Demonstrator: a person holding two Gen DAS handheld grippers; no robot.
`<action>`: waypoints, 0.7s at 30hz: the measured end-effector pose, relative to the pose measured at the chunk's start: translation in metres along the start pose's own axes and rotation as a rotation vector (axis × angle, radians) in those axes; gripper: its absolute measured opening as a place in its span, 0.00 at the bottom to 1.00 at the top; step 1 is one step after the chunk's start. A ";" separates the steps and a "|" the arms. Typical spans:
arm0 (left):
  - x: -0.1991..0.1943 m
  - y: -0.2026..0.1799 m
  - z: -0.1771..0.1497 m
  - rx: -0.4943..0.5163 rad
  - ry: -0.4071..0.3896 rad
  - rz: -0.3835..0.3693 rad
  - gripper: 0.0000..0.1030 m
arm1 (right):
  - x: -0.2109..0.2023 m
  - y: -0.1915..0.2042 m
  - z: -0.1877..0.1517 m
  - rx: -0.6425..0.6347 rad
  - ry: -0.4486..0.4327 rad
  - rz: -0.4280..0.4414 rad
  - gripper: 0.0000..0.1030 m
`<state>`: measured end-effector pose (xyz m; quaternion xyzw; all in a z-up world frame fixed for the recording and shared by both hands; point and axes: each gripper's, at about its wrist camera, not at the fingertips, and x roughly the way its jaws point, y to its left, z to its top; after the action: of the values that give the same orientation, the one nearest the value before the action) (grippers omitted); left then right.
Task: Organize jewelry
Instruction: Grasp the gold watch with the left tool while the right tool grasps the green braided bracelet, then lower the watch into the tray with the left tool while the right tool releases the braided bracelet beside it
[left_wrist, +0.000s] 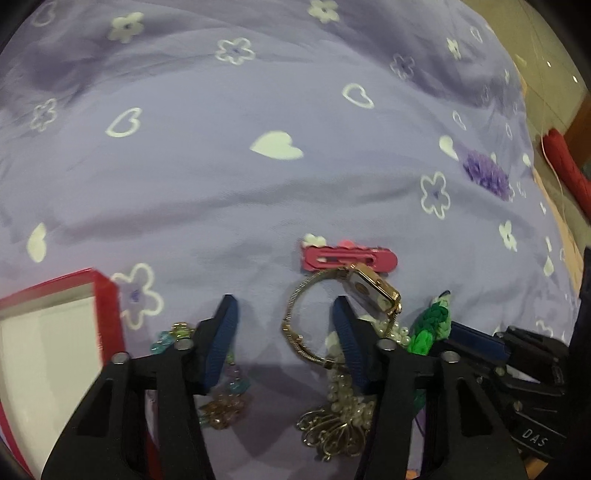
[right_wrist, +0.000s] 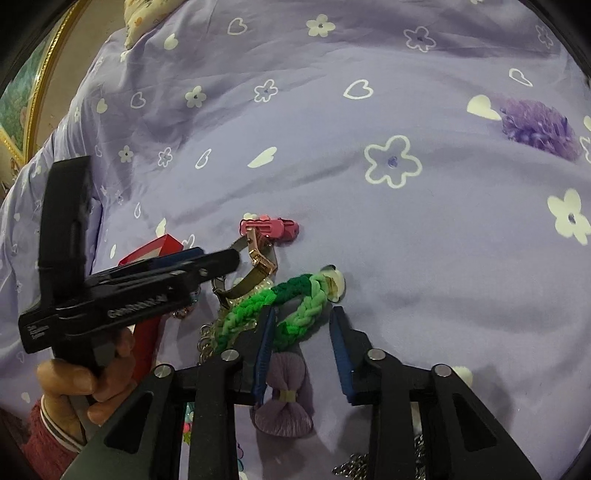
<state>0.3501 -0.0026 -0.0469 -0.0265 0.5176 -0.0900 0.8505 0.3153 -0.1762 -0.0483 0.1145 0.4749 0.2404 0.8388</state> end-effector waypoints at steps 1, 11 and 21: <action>0.001 -0.002 0.000 0.011 0.001 0.004 0.30 | 0.000 0.001 0.000 -0.005 -0.003 -0.005 0.15; -0.027 0.002 -0.011 -0.005 -0.051 -0.064 0.07 | -0.025 0.001 -0.005 -0.001 -0.077 0.000 0.11; -0.090 0.029 -0.043 -0.119 -0.153 -0.108 0.07 | -0.049 0.023 -0.008 -0.019 -0.115 0.045 0.10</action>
<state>0.2757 0.0446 0.0079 -0.1115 0.4533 -0.1026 0.8784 0.2808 -0.1815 -0.0067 0.1308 0.4206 0.2569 0.8602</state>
